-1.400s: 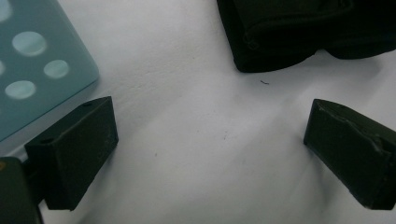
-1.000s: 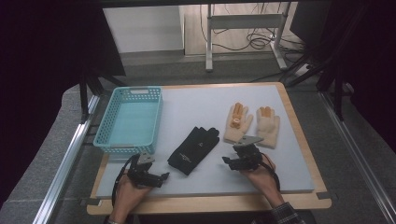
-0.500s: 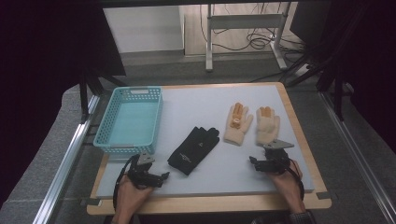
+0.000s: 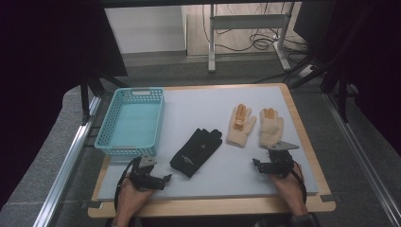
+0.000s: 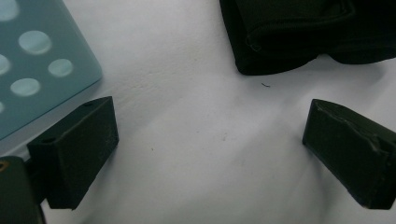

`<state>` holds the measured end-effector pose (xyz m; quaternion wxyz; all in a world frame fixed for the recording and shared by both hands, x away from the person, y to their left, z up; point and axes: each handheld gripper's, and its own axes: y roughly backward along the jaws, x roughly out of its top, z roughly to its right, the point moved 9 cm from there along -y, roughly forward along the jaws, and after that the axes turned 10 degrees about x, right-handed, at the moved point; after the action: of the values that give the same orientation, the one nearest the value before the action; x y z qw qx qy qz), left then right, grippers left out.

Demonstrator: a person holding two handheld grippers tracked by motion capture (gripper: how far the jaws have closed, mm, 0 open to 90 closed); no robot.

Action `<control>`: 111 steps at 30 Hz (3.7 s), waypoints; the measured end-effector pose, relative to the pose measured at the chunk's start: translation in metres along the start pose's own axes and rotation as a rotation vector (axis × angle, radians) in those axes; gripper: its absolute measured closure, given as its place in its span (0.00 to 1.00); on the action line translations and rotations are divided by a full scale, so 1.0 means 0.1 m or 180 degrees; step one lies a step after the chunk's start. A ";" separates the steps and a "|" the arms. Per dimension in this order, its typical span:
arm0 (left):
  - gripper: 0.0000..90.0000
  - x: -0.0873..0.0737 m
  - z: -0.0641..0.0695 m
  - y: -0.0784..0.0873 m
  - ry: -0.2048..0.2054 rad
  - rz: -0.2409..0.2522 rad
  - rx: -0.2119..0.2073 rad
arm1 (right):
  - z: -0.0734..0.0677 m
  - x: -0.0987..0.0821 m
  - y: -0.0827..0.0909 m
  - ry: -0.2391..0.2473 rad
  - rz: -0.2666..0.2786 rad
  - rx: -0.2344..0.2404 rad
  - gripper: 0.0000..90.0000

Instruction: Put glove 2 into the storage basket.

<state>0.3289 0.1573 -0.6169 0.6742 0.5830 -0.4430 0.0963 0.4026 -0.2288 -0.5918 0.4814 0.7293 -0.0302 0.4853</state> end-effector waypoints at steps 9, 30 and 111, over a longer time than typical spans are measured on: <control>0.03 0.11 0.11 0.09 -0.0016 0.0016 -0.0131 | 0.00 0.00 0.00 0.0000 -0.0002 -0.0017 0.22; 0.00 0.83 0.59 0.01 -0.0233 0.0007 -0.0363 | 0.00 0.00 0.00 -0.0001 -0.0002 -0.0019 0.22; 0.69 1.79 -0.13 -0.11 -0.0160 -0.0286 0.0270 | 0.00 0.00 0.00 -0.0001 -0.0004 -0.0019 0.22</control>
<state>0.4478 0.0961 -0.4969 0.6412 0.6326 -0.4287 0.0700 0.4025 -0.2291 -0.5920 0.4839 0.7280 -0.0312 0.4847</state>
